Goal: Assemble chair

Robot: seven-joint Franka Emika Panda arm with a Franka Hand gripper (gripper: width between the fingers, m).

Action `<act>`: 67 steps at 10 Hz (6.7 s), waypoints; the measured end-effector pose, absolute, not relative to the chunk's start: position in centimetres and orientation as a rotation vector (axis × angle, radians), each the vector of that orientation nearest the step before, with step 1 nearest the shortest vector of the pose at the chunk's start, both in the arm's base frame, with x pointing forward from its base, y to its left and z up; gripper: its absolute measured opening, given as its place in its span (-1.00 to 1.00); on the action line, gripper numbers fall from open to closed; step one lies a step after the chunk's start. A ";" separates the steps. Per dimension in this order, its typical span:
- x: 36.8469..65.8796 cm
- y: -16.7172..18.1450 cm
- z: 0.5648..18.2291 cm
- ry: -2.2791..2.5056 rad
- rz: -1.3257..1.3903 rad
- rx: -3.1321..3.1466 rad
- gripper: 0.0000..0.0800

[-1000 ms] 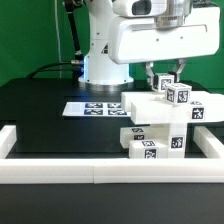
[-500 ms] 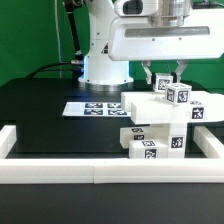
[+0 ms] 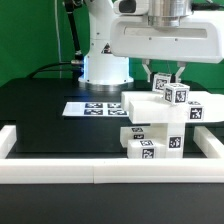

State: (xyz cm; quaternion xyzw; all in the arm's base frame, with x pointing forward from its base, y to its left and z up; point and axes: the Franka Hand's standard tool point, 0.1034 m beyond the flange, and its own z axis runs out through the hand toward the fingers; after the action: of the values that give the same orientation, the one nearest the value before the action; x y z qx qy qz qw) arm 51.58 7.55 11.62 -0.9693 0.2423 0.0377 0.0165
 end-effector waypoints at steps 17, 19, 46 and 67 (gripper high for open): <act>51.5 8.2 11.6 -0.173 0.084 -3.097 0.62; 51.5 8.0 11.6 -0.362 0.080 -3.078 0.62; 51.1 8.1 11.3 -0.241 0.065 -3.099 0.62; 51.1 7.2 10.9 -0.050 0.077 -3.116 -0.31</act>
Offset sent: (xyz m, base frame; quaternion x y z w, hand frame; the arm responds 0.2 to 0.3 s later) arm 0.0000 0.0000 0.0000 0.0000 0.0000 0.1938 0.9810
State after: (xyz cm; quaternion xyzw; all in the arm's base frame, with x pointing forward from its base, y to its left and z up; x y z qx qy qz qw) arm 51.11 7.19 10.95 -0.9995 -0.0162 0.0245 0.0121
